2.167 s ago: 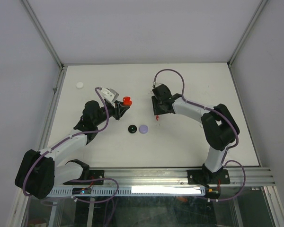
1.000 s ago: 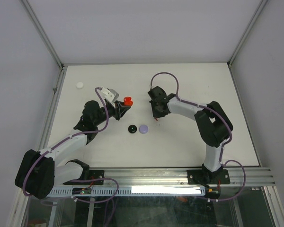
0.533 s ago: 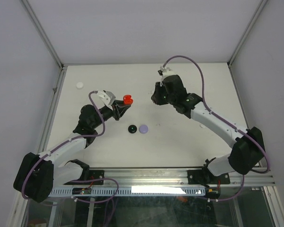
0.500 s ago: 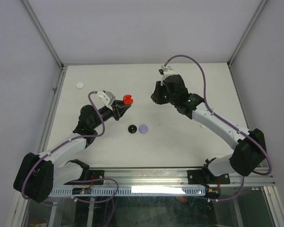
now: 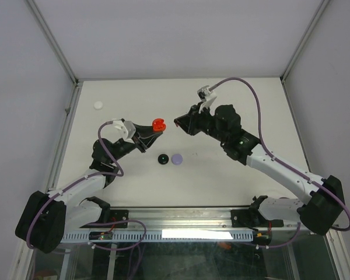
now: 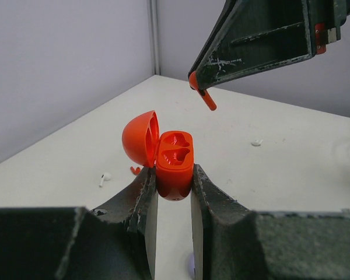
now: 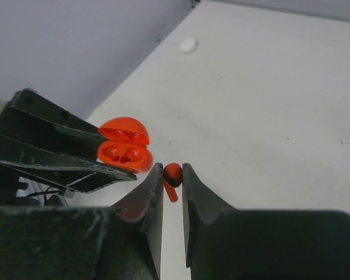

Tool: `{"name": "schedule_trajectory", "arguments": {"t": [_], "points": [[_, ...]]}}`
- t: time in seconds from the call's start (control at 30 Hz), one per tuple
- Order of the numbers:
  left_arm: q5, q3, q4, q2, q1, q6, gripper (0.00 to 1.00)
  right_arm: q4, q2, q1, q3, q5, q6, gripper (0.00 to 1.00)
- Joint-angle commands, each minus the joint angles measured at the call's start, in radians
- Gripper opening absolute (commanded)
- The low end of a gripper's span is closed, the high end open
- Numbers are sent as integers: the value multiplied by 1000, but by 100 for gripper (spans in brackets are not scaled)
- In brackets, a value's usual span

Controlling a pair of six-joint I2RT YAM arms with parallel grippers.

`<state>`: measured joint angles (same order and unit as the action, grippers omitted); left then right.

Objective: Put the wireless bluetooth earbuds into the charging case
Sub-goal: Place the earbud in the charging case.

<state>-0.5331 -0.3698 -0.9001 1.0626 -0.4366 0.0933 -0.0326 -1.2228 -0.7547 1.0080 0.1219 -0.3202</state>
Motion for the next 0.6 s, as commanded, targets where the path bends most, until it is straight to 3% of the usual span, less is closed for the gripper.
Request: {"name": "schedule_trajectory", "arguments": {"t": [0.0, 0.3, 0.57], "points": [[-56, 30, -180, -29, 10, 16, 0, -298, 81, -42, -50, 71, 12, 9], [-119, 56, -289, -30, 11, 22, 1, -535, 81, -112, -135, 123, 53, 9], [-152, 61, -333, -27, 10, 46, 2, -595, 43, -133, -153, 110, 67, 9]]}}
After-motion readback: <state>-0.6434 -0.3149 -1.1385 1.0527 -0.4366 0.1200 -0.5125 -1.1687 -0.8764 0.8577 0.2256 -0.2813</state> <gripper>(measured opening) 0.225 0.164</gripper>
